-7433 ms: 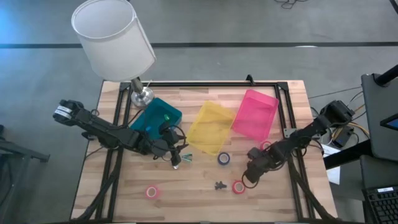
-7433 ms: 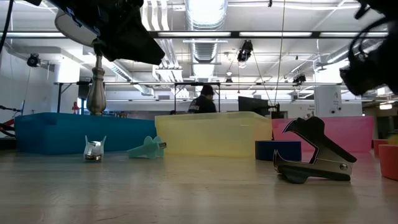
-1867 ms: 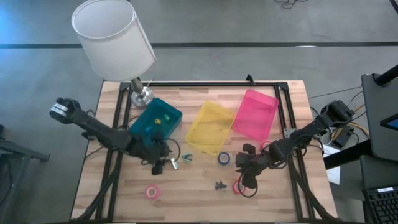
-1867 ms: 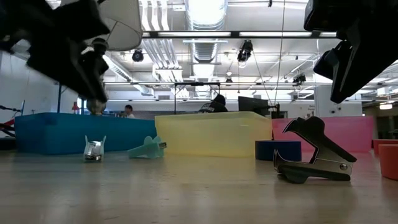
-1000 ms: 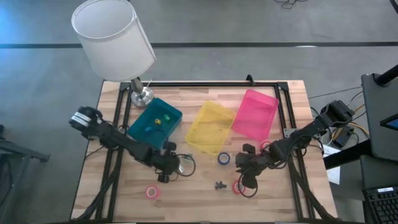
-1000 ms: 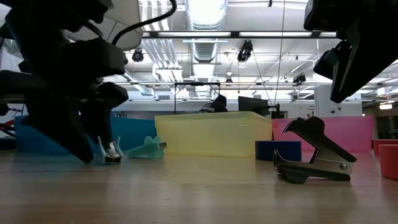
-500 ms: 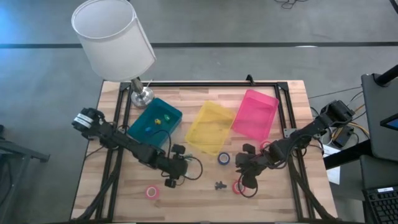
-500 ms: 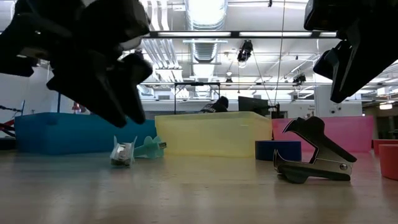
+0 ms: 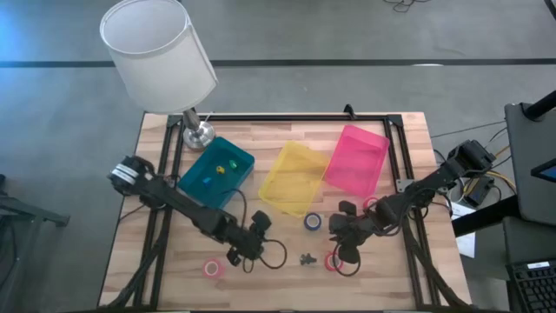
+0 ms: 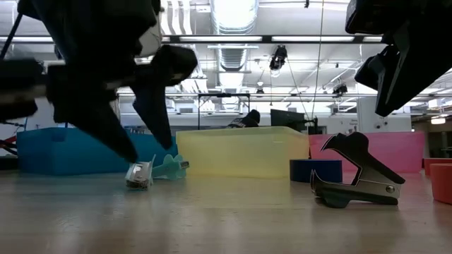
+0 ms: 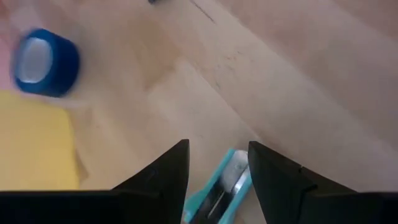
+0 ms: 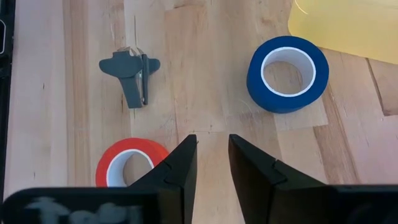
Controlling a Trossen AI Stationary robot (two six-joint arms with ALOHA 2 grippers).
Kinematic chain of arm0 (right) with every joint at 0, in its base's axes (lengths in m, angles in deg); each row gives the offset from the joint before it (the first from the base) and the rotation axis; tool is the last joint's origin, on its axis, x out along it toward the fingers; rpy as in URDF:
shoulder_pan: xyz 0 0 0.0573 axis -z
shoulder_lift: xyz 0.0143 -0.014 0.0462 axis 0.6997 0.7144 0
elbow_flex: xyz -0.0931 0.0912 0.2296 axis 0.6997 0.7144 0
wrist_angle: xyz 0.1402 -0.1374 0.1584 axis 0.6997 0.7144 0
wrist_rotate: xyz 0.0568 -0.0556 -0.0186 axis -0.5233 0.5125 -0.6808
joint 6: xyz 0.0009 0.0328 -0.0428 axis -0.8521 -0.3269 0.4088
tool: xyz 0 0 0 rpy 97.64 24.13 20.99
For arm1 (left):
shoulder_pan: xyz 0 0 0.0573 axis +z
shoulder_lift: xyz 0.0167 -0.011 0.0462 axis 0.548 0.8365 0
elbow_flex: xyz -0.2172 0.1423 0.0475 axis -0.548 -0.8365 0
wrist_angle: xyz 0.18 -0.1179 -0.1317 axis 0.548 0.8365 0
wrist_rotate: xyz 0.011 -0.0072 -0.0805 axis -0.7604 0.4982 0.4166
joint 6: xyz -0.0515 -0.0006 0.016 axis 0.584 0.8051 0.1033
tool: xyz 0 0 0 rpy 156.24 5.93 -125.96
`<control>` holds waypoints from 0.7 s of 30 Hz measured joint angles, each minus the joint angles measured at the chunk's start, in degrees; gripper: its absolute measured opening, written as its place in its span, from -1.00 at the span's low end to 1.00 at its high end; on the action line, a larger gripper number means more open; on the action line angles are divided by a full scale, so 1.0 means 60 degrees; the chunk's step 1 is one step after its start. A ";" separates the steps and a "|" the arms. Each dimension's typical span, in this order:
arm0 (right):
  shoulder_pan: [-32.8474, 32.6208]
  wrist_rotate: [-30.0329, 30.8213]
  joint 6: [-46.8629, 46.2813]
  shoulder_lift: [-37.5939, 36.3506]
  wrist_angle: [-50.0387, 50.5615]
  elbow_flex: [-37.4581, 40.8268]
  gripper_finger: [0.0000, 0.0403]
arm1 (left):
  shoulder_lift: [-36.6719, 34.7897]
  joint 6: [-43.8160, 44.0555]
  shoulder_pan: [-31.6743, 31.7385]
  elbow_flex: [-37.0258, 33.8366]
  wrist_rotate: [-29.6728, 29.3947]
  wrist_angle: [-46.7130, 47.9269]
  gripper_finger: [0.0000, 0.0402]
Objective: Pick and place Stapler, Stapler remover, tape
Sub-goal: Put the left light blue staple remover into the yellow bin, then put the bottom light blue staple remover into the yellow bin
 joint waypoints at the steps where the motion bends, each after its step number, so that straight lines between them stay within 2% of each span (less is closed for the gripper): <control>1: 0.0000 0.0004 0.0000 0.0000 -0.0002 0.0000 -0.55 | 0.0188 -0.0179 0.0013 0.0121 0.0000 0.0182 -0.17; 7: 0.0000 0.0001 0.0000 0.0000 -0.0004 0.0000 -0.54 | 0.1086 -0.1322 0.0021 0.1195 -0.0112 0.2076 -0.17; 15: 0.0000 0.0004 0.0000 0.0000 0.0000 0.0024 -0.58 | 0.1143 -0.1355 0.0036 0.2628 -0.0812 0.3456 -0.17; 21: 0.0000 0.0004 0.0000 0.0000 0.0000 0.0047 -0.55 | 0.1065 -0.1582 0.0036 0.3499 -0.0567 0.6525 -0.17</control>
